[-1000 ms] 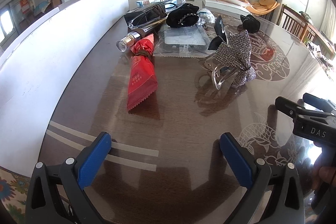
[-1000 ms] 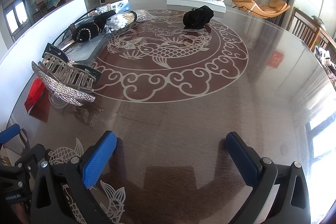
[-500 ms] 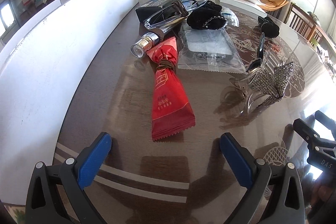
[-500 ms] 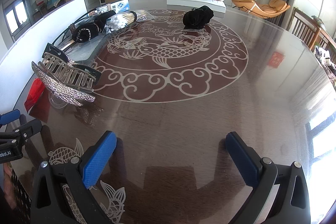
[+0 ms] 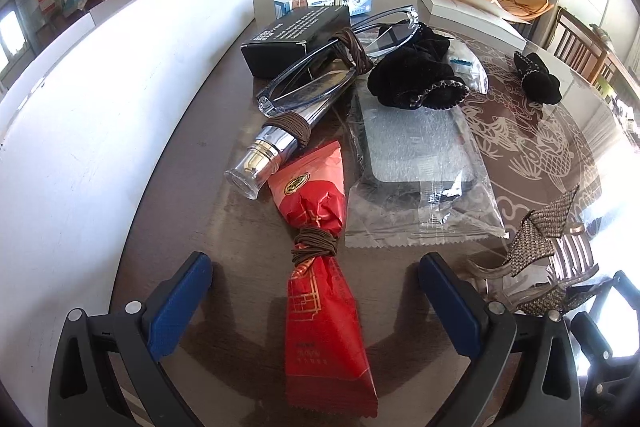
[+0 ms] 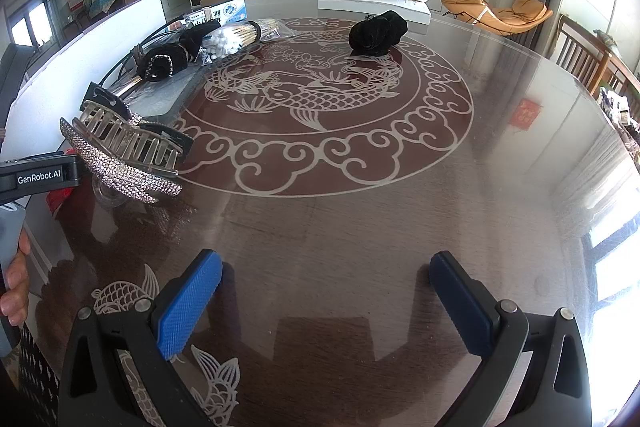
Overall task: Organize objects
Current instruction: 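Reach the left gripper down and grasp the red wrapped package, then grasp the glittery silver shoe with the right gripper while the left gripper holds the red package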
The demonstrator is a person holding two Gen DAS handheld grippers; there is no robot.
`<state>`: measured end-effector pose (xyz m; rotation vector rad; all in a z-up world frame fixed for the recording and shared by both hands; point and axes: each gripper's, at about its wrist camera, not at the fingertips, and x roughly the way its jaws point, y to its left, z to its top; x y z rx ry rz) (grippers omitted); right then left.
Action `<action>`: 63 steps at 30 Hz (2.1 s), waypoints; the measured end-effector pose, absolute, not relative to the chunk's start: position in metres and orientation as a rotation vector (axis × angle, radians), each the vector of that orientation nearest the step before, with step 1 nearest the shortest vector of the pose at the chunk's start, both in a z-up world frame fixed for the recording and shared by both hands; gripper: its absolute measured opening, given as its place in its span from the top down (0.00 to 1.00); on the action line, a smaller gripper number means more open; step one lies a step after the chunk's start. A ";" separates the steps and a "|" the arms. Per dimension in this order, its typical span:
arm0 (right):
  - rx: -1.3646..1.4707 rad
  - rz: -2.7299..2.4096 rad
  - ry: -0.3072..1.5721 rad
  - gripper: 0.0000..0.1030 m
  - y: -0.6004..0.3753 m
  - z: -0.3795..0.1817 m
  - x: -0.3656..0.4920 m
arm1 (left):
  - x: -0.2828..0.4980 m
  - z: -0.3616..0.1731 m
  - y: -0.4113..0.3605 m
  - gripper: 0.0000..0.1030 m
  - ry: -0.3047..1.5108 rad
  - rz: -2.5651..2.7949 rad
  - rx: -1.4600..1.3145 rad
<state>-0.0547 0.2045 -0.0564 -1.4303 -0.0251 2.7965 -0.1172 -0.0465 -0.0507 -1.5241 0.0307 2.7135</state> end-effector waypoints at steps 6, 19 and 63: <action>-1.430 2.797 -0.025 0.00 0.205 -0.056 -0.055 | -0.115 -0.051 -0.047 0.00 0.030 2.733 -1.484; -1.430 2.797 -0.025 0.00 0.205 -0.057 -0.055 | -0.118 -0.051 -0.047 0.00 0.031 2.717 -1.508; -2.026 3.281 -1.063 0.44 0.072 -0.031 -0.137 | 0.000 -0.025 -0.080 0.82 -0.248 2.616 -1.217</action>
